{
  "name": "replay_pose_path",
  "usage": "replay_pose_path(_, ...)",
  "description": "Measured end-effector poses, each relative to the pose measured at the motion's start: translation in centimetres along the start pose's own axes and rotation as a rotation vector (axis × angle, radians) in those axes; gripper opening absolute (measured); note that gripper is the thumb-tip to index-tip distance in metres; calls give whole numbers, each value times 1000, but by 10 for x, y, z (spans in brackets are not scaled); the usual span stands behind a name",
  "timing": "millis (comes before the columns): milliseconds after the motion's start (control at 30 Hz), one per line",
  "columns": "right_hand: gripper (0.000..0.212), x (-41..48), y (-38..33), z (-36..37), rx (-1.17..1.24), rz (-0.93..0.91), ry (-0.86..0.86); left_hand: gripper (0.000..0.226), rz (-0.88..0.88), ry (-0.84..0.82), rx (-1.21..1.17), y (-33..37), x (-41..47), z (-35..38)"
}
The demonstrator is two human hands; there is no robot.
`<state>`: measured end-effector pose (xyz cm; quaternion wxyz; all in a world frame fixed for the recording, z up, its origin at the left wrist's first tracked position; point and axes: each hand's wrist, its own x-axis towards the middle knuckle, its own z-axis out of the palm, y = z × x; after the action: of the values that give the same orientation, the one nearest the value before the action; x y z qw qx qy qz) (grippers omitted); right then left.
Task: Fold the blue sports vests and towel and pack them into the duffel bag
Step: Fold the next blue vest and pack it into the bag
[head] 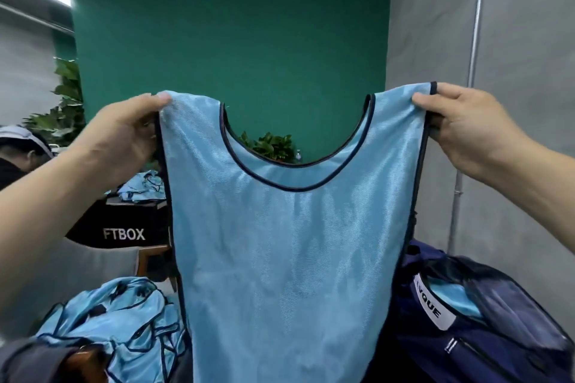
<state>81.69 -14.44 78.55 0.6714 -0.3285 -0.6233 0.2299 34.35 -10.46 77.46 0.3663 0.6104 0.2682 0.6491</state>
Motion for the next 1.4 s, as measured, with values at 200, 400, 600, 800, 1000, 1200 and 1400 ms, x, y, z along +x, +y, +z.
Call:
replay_pose_path(200, 17, -14, -17, 3, -14, -148, 118, 13, 86, -23, -21, 17, -5, 1)
replay_pose_path(400, 16, -6, 6, 6, -76, -111, 158, 13, 34, 13, 31, -3, 1, 13)
replay_pose_path(600, 28, 20, 97, 6, -158, 167, 159, 42, -164, 68, 36, -86, 14, 17)
replay_pose_path(800, 27, 35, 178, 22, -79, 502, 193, 20, -331, 106, 55, -177, 35, 8)
replay_pose_path(1000, 12, 50, 247, 40, -51, 626, 204, 22, -435, 121, 87, -250, 62, -4)
replay_pose_path(1200, 21, 65, 333, 48, -108, 734, 148, 25, -564, 161, 107, -322, 81, -8)
replay_pose_path(1400, 17, 66, 420, 57, -210, 840, 179, 30, -691, 198, 128, -405, 85, -26)
